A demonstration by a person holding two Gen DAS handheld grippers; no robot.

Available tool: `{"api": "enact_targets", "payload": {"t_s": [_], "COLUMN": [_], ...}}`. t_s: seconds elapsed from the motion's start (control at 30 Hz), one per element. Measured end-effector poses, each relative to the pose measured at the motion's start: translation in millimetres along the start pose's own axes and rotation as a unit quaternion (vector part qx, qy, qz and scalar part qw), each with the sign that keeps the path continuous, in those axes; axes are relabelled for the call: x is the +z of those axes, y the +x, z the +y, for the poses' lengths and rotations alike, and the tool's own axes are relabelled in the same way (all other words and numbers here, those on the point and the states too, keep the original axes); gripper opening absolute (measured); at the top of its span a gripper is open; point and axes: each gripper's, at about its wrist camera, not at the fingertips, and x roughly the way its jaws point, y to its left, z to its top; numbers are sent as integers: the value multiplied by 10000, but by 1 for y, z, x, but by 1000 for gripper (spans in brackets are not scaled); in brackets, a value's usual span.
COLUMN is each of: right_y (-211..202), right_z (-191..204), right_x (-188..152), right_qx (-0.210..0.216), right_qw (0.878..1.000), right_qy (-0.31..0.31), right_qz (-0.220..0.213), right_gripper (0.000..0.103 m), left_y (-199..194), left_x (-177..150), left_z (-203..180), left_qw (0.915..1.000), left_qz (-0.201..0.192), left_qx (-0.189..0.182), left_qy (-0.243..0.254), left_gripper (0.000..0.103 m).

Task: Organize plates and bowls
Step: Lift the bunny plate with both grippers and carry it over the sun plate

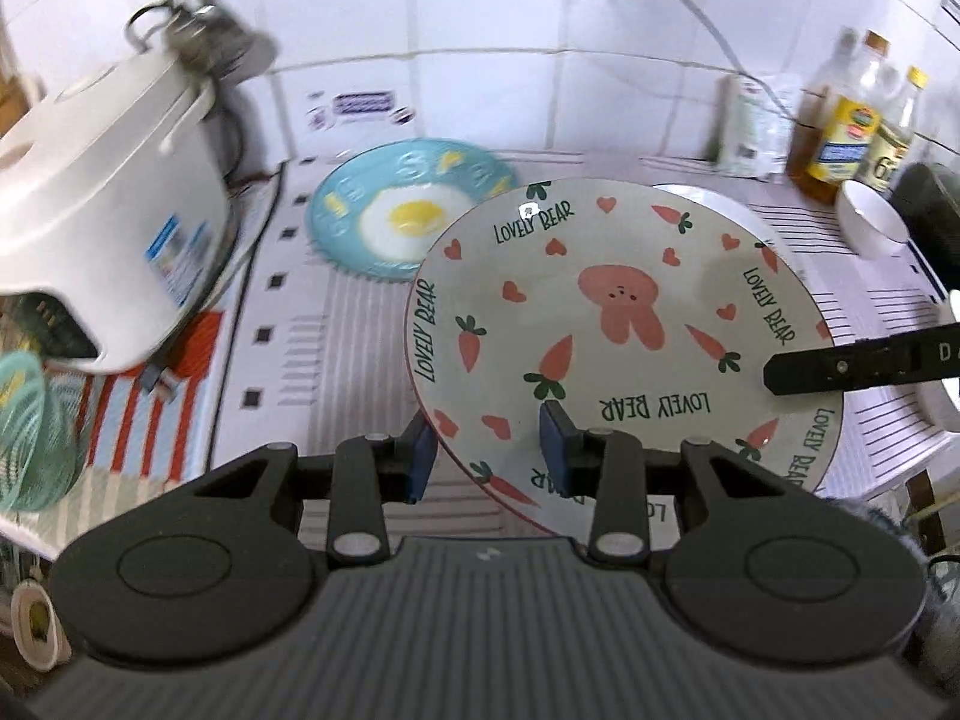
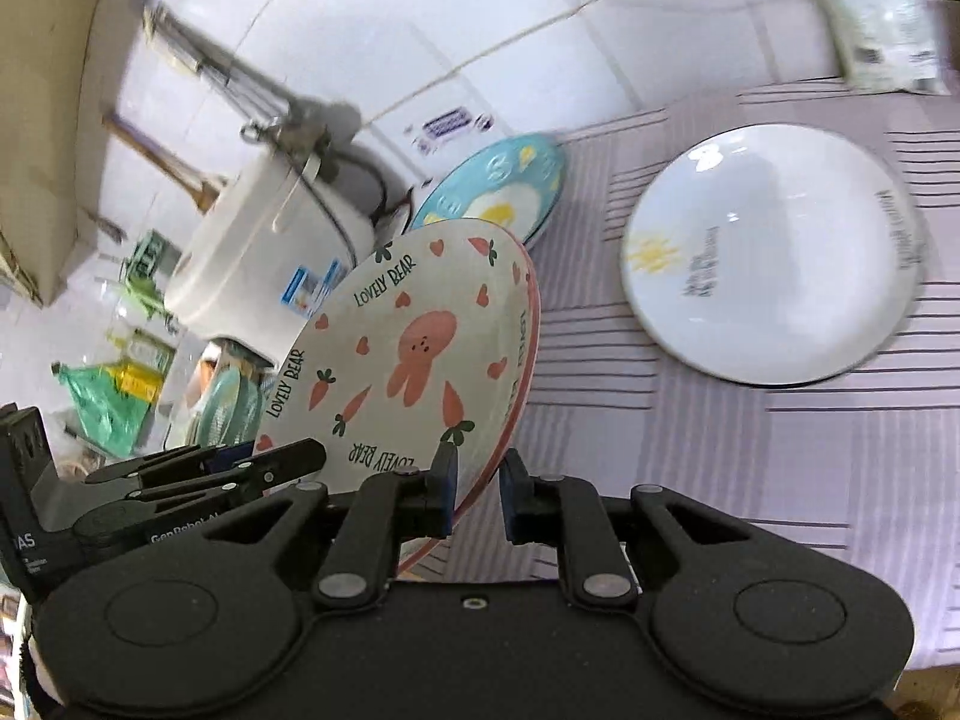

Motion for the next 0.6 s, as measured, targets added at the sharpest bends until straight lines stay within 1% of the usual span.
{"api": "enact_targets", "payload": {"t_s": [0.1, 0.2, 0.27, 0.4, 0.6], "right_y": [-15, -26, -29, -35, -35], "right_z": [-11, -25, -33, -53, -77], "right_x": [0, 0, 1, 2, 8], "right_qx": [-96, -156, -218, -297, -428], "right_qw": [9999, 9995, 9993, 9989, 9983], "right_qy": [55, 136, 144, 229, 270], "right_qz": [-133, -222, -265, -294, -282], "right_gripper": [19, 19, 19, 19, 20], "left_y": [8, 18, 23, 40, 67], "left_x": [9, 16, 18, 26, 37], "left_z": [-15, -31, -42, -57, -72], "left_qw": [9999, 9997, 9996, 9990, 9982], "left_qz": [106, 116, 138, 303, 471], "left_qx": [-115, -156, -148, -200, -268], "left_qy": [15, 138, 206, 258, 270], "left_gripper": [35, 35, 35, 35, 35]}}
